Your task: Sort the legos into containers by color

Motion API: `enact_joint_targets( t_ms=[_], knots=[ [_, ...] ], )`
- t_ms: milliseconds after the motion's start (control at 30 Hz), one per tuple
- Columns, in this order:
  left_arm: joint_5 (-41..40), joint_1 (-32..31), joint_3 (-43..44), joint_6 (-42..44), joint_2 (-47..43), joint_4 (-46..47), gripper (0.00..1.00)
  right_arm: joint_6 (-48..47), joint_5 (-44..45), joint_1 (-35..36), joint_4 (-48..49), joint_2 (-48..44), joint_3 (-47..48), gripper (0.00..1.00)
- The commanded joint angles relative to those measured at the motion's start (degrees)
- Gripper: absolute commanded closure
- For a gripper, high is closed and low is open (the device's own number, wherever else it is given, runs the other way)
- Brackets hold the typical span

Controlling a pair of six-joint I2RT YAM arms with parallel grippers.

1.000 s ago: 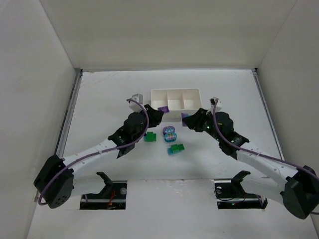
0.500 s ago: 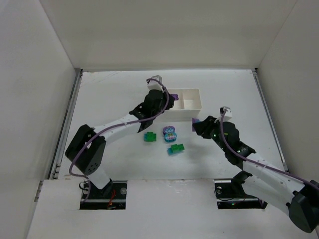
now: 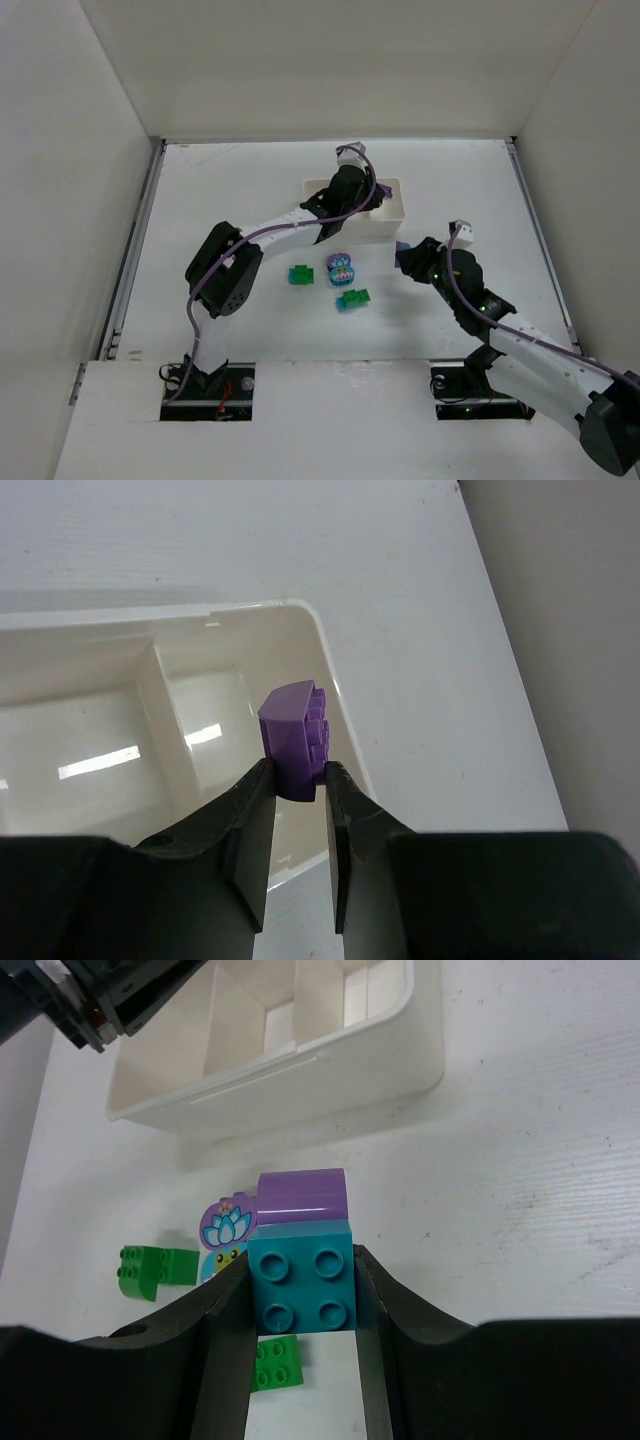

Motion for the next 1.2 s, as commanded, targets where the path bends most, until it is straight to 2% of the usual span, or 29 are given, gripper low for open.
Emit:
enact_joint_targets(
  t_ms=[0,100,200,333,433,567,700,833,1000,1167],
  knots=[
    [0.1,-0.8,4.0,0.6,0.2,-0.4,0.84,0.6,1.4,0.2,1.5,-1.5,0.1,0.78],
    [-0.6,-0.8,4.4,0.7,1.1,-0.9,0.75,0.4,0.6,0.2,1.6,-0.9,0.4,0.78],
    [-0.7,-0.7,4.2,0.1,0.7,-1.1,0.6,0.4,0.9,0.2,1.8,0.1,0.7,0.77],
    [-1.0,-0.8,0.5,0.7,-4.1,-0.4,0.51,0.1,0.1,0.4,2.3,2.0,1.9,0.77],
    [-1.1,-0.7,-7.0,-0.6,-11.6,1.5,0.52,0.5,-2.0,0.4,3.8,3.4,3.2,0.77],
    [0.6,-1.1,-20.2,-6.1,-21.2,6.8,0.58,2.0,-5.6,0.4,6.0,5.7,5.5,0.77],
    [1.0,-1.6,-35.9,-13.5,-31.9,16.0,0.58,4.2,-9.6,0.4,9.6,10.3,9.0,0.77],
    [0.2,-3.1,-47.1,-20.9,-38.6,28.6,0.56,10.0,-13.4,0.4,16.7,15.3,11.3,0.77],
    [-0.5,-3.6,-53.6,-26.3,-40.5,39.0,0.53,19.6,-16.8,0.4,28.1,19.5,11.4,0.77],
    [0.2,-3.6,-55.5,-29.6,-39.0,45.2,0.51,24.8,-16.8,0.4,32.2,21.2,11.5,0.76]
  ],
)
